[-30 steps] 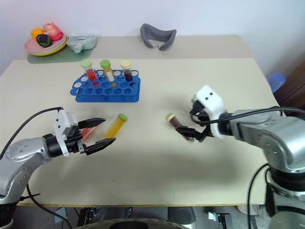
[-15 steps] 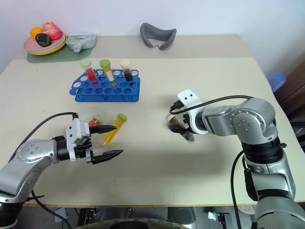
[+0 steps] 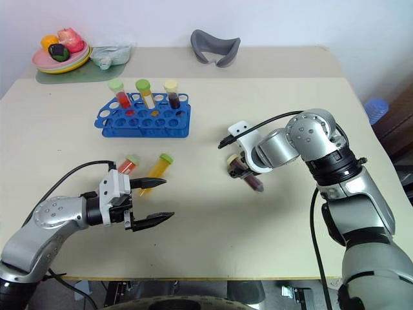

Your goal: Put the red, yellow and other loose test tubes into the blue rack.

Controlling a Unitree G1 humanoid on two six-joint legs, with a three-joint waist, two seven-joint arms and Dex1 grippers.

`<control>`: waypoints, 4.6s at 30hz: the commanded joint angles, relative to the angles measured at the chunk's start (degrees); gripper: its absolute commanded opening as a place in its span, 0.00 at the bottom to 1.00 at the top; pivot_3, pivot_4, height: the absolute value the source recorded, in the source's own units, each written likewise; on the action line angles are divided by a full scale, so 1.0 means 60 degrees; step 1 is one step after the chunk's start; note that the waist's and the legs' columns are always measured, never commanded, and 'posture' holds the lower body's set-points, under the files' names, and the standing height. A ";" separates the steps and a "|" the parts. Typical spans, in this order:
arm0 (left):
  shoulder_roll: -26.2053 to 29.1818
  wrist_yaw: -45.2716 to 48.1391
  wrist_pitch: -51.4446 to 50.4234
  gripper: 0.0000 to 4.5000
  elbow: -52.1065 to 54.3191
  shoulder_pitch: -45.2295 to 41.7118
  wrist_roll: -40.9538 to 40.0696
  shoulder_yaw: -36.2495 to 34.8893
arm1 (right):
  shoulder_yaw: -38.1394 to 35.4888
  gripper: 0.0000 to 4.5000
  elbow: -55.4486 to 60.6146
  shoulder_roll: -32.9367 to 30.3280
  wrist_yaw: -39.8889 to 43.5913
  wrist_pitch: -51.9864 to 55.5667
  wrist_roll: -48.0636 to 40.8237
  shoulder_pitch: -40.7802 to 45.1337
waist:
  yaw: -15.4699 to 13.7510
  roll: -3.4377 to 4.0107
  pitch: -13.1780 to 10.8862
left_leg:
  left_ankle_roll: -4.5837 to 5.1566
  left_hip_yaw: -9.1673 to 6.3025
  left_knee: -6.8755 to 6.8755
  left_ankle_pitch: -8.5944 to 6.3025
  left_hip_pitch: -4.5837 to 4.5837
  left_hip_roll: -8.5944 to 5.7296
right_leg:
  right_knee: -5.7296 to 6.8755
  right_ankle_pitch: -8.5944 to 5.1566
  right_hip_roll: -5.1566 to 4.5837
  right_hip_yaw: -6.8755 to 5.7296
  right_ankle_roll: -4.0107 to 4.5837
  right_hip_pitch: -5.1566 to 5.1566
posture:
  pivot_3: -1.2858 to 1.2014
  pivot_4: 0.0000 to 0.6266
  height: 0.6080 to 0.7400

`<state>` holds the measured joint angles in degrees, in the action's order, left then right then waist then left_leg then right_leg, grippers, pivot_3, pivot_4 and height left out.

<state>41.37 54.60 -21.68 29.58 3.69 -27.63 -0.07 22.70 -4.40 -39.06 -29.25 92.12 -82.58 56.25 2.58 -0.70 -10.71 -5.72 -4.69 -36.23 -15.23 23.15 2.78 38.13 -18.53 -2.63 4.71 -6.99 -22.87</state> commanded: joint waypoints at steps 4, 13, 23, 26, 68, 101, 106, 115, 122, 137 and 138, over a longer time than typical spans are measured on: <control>-0.0061 -0.0056 0.0126 1.00 0.0411 0.0041 -0.0038 0.0084 | 0.0372 0.88 -0.0146 -0.0109 -0.0408 0.0063 -0.0547 0.0075 | 0.0000 0.0000 0.0000 | 0.0000 -0.0001 0.0000 0.0000 0.0000 0.0000 | 0.0000 0.0000 0.0000 -0.0001 0.0000 0.0000 | 0.52 0.24 1.00; -0.0095 -0.0102 0.0153 1.00 0.0372 0.0001 -0.0023 0.0138 | 0.0625 0.19 -0.0004 -0.0183 -0.0523 0.0063 -0.0917 0.0359 | 0.0002 0.0001 0.0000 | 0.0001 -0.0003 0.0003 0.0000 0.0000 0.0000 | 0.0000 0.0000 0.0001 -0.0002 0.0000 -0.0001 | 0.52 0.24 1.00; -0.0479 -0.0933 0.0068 1.00 -0.0164 0.0031 -0.0530 -0.1255 | -0.0280 0.19 0.2825 0.0075 0.3025 -0.2785 0.2311 0.0739 | 0.0016 0.0022 -0.0012 | 0.0001 -0.0003 0.0003 0.0001 0.0046 0.0001 | 0.0022 0.0000 0.0004 0.0000 0.0000 -0.0071 | 0.52 0.24 1.00; -0.0779 -0.1444 0.0258 1.00 -0.0719 -0.0001 -0.0442 -0.1948 | 0.0268 0.19 0.3339 0.0194 0.5626 -0.6145 0.5036 0.0326 | 0.0000 0.0021 -0.0012 | 0.0001 -0.0004 0.0003 0.0001 0.0046 0.0001 | 0.0014 0.0000 0.0003 -0.0005 -0.0002 -0.0068 | 0.52 0.24 1.00; -0.1744 -0.3413 0.1207 1.00 -0.1633 -0.0425 0.0056 -0.3066 | -0.2642 0.19 -0.7521 0.8523 0.6770 -1.6861 1.2690 0.0711 | 0.0492 0.0010 -0.0004 | -0.0097 -0.0009 0.0005 0.0056 0.0012 -0.0002 | 0.0143 0.0002 -0.0002 -0.0005 0.0002 -0.0085 | 0.52 0.24 1.00; -0.1750 -0.3348 0.1230 1.00 -0.1608 -0.0207 0.0000 -0.3172 | -0.2602 0.19 -0.8579 0.9288 0.7718 -1.7268 1.3011 0.1323 | 0.0573 0.0011 -0.0004 | -0.0103 -0.0010 0.0006 0.0060 -0.0008 -0.0001 | 0.0163 0.0002 0.0000 -0.0002 0.0002 -0.0080 | 0.52 0.24 1.00; -0.1742 -0.3322 0.1214 1.00 -0.1606 -0.0202 -0.0010 -0.3190 | -0.2582 0.19 -0.8647 0.9335 0.7753 -1.7271 1.3027 0.1297 | 0.0565 0.0011 -0.0004 | -0.0103 -0.0010 0.0006 0.0060 -0.0008 -0.0001 | 0.0163 0.0002 0.0000 -0.0002 0.0002 -0.0080 | 0.52 0.24 1.00; -0.1756 -0.3327 0.1228 1.00 -0.1611 -0.0211 0.0007 -0.3186 | -0.2584 0.19 -0.9043 0.9405 0.7545 -1.7376 1.3099 0.1402 | 0.0537 0.0010 -0.0003 | -0.0103 -0.0010 0.0006 0.0061 -0.0010 -0.0001 | 0.0162 0.0002 -0.0001 -0.0003 0.0002 -0.0077 | 0.52 0.24 1.00; -0.1776 -0.3356 0.1256 1.00 -0.1605 -0.0221 0.0035 -0.3171 | -0.2503 0.19 -0.9038 0.9345 0.7772 -1.7412 1.3058 0.1052 | 0.0539 0.0010 -0.0003 | -0.0103 -0.0010 0.0006 0.0061 -0.0010 -0.0002 | 0.0162 0.0002 0.0000 -0.0003 0.0002 -0.0076 | 0.52 0.24 1.00; -0.1611 -0.3557 0.1011 1.00 -0.1340 -0.0228 -0.0151 -0.3569 | -0.2632 0.99 -0.3944 0.8003 0.9016 -1.6225 1.2100 -0.0727 | 0.0497 0.0011 -0.0003 | -0.0103 -0.0012 0.0007 0.0060 -0.0007 -0.0001 | 0.0159 0.0002 -0.0003 -0.0003 0.0002 -0.0075 | 0.52 0.24 1.00; -0.1543 -0.3588 0.0904 1.00 -0.1273 -0.0228 -0.0182 -0.3634 | -0.2669 0.99 -0.3190 0.7744 0.9201 -1.5776 1.1898 -0.1002 | 0.0489 0.0010 -0.0003 | -0.0103 -0.0012 0.0005 0.0060 -0.0005 -0.0001 | 0.0160 0.0002 -0.0003 -0.0003 0.0002 -0.0077 | 0.52 0.24 1.00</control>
<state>31.16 33.52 -15.79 19.33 2.41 -27.65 -19.57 7.38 -31.67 7.99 24.31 -5.43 -8.82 51.00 5.52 -0.64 -10.73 -6.34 -4.78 -36.20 -14.87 23.14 2.78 39.09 -18.52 -2.65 4.69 -6.98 -23.33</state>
